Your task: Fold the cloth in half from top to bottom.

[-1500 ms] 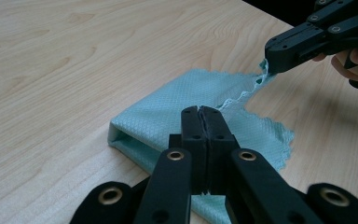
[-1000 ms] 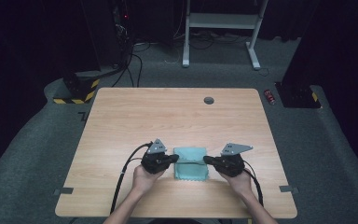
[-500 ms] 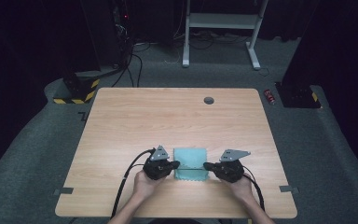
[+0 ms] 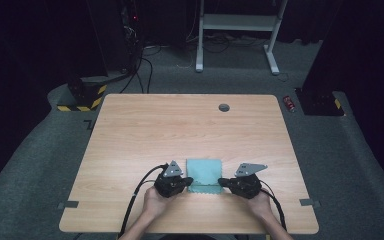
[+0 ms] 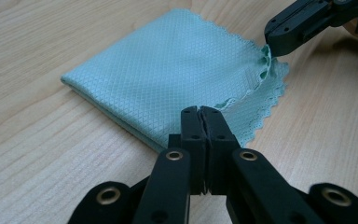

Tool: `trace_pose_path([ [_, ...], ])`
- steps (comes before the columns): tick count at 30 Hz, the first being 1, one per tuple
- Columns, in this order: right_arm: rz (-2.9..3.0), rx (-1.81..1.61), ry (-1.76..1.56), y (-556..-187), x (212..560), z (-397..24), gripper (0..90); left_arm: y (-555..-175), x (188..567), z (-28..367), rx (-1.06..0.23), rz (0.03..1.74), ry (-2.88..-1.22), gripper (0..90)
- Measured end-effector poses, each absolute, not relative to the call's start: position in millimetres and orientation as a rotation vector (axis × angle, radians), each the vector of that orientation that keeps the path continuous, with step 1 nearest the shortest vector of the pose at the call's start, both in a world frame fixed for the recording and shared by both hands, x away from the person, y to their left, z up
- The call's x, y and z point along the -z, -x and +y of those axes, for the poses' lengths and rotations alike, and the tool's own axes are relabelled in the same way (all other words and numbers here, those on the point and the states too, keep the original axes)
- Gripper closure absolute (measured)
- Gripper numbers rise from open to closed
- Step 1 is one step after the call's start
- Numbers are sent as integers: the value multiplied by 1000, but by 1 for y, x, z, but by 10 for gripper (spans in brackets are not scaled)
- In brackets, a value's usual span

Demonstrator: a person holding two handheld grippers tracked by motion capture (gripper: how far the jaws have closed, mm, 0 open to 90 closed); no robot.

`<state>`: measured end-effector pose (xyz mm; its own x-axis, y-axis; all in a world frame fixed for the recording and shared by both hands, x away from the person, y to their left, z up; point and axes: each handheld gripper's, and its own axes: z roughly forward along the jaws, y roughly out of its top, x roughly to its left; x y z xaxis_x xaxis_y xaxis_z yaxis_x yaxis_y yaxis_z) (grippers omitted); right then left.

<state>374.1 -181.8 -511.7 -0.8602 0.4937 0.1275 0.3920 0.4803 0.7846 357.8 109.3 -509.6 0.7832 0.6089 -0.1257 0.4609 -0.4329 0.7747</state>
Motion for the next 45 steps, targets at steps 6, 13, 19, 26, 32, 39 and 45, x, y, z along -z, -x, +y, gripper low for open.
trace_pose_path([
  [6,2632,-1335,-791,-373,515,-184,860,-355,513,108,-209,786,-2135,881],
  [13,2639,-1326,-804,-370,517,-190,794,-346,514,110,-208,767,-2151,833],
  [19,2536,-1391,-867,-371,506,-197,773,-340,507,115,-200,755,-2122,747],
  [26,2530,-1308,-898,-380,509,-175,800,-357,504,106,-281,816,-2107,666],
  [32,2579,-1225,-866,-379,516,-164,737,-356,515,98,-305,818,-2168,623],
  [39,2591,-1152,-778,-363,522,-174,651,-344,518,111,-313,812,-2206,582],
  [45,2572,-1159,-765,-360,518,-180,672,-343,513,123,-289,830,-2163,551],
])
